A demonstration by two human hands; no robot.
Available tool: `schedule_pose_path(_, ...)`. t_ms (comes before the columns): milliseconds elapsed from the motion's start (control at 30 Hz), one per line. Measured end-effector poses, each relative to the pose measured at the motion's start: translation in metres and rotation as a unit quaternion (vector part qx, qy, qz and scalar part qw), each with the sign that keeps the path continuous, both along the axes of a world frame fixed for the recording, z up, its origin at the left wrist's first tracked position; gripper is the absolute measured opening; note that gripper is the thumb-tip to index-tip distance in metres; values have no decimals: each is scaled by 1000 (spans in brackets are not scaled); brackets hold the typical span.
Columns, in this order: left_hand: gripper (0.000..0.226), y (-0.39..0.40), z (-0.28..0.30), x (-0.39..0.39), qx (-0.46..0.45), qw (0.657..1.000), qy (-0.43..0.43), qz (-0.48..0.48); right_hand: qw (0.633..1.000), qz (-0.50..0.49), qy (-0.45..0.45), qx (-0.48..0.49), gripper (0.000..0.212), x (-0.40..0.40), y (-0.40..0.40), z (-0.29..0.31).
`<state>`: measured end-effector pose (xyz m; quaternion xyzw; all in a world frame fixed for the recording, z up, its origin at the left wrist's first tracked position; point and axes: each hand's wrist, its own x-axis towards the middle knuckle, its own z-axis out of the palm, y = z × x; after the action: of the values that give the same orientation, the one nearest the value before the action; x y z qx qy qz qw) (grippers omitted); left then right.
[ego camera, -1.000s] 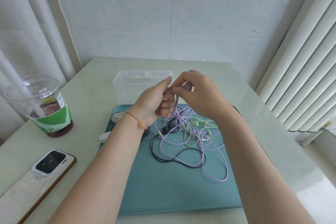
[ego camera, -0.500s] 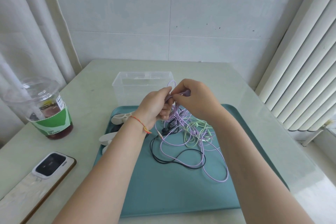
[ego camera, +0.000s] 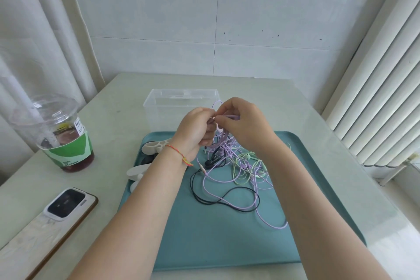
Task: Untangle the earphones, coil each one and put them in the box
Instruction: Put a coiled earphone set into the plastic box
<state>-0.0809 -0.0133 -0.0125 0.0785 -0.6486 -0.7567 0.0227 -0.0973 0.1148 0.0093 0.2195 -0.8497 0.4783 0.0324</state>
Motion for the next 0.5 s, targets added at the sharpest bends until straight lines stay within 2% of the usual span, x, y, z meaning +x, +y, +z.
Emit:
schedule_pose_path(100, 19, -2, 2, -1, 37, 999, 6, 21, 1000, -17, 15, 15, 8, -2, 2, 1)
schedule_pose_path(233, 25, -6, 10, 3, 44, 998, 5, 43, 997, -21, 66, 45, 6, 3, -6, 2)
schedule_pose_path(400, 27, -25, 14, 7, 18, 999, -6, 37, 997, -12, 72, 36, 6, 6, -27, -1)
schedule_pose_path(500, 18, -40, 12, 11, -12, 999, -8, 33, 997, -10, 64, 43, 5, 7, -39, -4)
